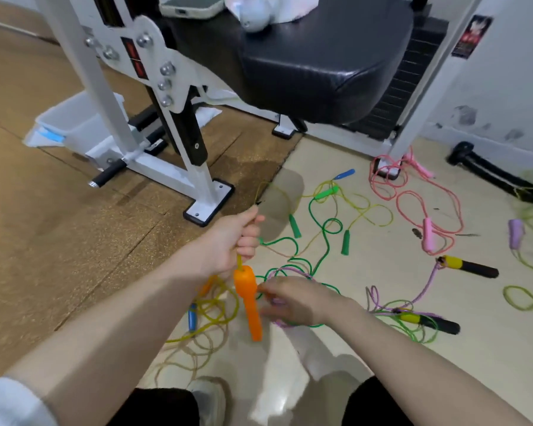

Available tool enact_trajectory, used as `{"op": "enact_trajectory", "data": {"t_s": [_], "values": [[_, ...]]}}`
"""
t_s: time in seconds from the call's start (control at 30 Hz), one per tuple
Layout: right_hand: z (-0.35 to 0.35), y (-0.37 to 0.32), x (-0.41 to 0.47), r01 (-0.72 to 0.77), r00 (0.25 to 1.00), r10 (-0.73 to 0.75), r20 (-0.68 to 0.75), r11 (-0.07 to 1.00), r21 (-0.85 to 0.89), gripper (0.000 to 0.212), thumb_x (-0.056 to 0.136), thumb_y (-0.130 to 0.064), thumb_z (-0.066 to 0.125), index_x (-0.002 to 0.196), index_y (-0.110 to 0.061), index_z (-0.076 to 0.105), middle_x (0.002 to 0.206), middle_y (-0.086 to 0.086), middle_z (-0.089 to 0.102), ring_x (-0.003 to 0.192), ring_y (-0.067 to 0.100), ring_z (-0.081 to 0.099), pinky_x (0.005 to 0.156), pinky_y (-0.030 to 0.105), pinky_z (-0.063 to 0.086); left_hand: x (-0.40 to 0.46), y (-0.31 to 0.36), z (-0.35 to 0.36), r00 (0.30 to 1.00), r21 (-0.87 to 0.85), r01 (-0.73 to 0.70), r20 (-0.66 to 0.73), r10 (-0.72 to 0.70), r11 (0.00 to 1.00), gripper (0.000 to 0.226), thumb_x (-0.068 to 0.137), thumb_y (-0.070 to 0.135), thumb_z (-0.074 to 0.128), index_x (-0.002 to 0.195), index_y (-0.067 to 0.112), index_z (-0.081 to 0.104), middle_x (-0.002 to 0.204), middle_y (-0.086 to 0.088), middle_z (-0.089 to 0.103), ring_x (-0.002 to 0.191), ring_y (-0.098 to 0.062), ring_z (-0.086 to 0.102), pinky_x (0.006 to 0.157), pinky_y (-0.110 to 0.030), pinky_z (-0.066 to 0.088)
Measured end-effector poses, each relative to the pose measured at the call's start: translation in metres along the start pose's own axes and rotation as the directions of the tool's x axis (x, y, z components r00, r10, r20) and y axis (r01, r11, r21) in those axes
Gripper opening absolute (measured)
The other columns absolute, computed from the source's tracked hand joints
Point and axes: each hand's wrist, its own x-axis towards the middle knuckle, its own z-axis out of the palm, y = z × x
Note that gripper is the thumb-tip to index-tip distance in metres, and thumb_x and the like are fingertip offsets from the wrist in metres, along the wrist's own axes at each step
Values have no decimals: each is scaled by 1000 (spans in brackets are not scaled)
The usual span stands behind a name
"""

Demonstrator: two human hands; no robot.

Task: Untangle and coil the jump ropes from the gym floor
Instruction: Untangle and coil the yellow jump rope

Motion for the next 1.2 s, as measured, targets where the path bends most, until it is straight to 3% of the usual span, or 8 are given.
{"op": "enact_trajectory", "data": {"t_s": [0.2, 0.33, 0.47, 0.6, 0.77, 0.97, 1.1, 1.2], "values": [[-58, -14, 1, 187, 890, 109, -443, 798, 573, 71, 74, -30, 62, 138, -19, 32, 143, 0, 34, 135, 7, 29, 103, 12, 26, -63, -4, 1, 844, 296, -63, 526, -108, 953, 21, 85, 30, 51, 86, 15, 66, 39, 12, 28, 30, 2, 20, 34, -14, 10], [-70, -54, 12, 207, 969, -74, -236, 763, 613, 22, 82, -9, 57, 74, -27, 66, 87, -8, 64, 82, -4, 56, 74, 9, 42, -81, -13, -6, 700, 33, -173, 707, 100, 984, 34, 79, 25, 69, 113, 23, 67, 49, 10, 36, 35, 2, 22, 36, -11, 19], [-54, -24, 14, 24, 993, 42, -106, 829, 559, 42, 92, -16, 59, 51, -22, 51, 49, -6, 40, 51, 13, 44, 54, 22, 39, -93, -10, -16, 770, -291, -526, 237, 593, 799, 45, 74, 16, 63, 117, 28, 65, 69, -1, 62, 38, -3, 42, 36, -13, 36], [-34, 16, -8, -128, 987, 161, -28, 868, 479, 32, 93, -20, 56, 64, -11, 46, 57, -1, 35, 51, 9, 37, 49, 21, 36, -89, 0, -42, 707, -429, -683, -186, 682, 591, 51, 95, 1, 38, 135, 32, 41, 120, -8, 64, 92, -21, 69, 76, -30, 57], [-45, -23, -33, 260, 960, -255, 114, 965, -31, 32, 95, -27, 51, 74, -3, 57, 52, -2, 38, 55, 13, 35, 55, 26, 27, -72, -1, -50, 774, 133, -561, -264, 575, 817, 52, 102, 17, 34, 148, 32, 14, 135, 1, 52, 108, -24, 62, 101, -42, 43], [-129, -61, -33, 331, 886, -155, -437, 871, 362, 14, 83, -13, 67, 71, -7, 67, 53, -13, 57, 54, -5, 49, 55, 10, 36, -66, -35, -12, 963, 264, -268, 113, 246, 927, 53, 99, 44, 25, 126, 7, 50, 53, -7, 59, 29, -12, 44, 32, -13, 32], [-109, -44, 1, 230, 803, 174, -570, 793, 564, 26, 86, -16, 64, 62, -18, 55, 59, -3, 46, 55, 2, 39, 56, 19, 33, -78, -31, -1, 795, -124, -164, 571, 206, 979, 69, 82, 67, 40, 96, 5, 68, 40, 1, 42, 22, -1, 24, 30, -6, 22], [-57, -37, 12, 115, 904, 170, -392, 786, 607, 33, 96, -18, 51, 63, -23, 50, 56, -1, 46, 48, 7, 42, 50, 21, 36, -86, -26, -3, 764, -194, -314, 530, 368, 929, 51, 79, 45, 66, 118, 12, 63, 60, -3, 59, 26, 1, 28, 29, -6, 24]]}}
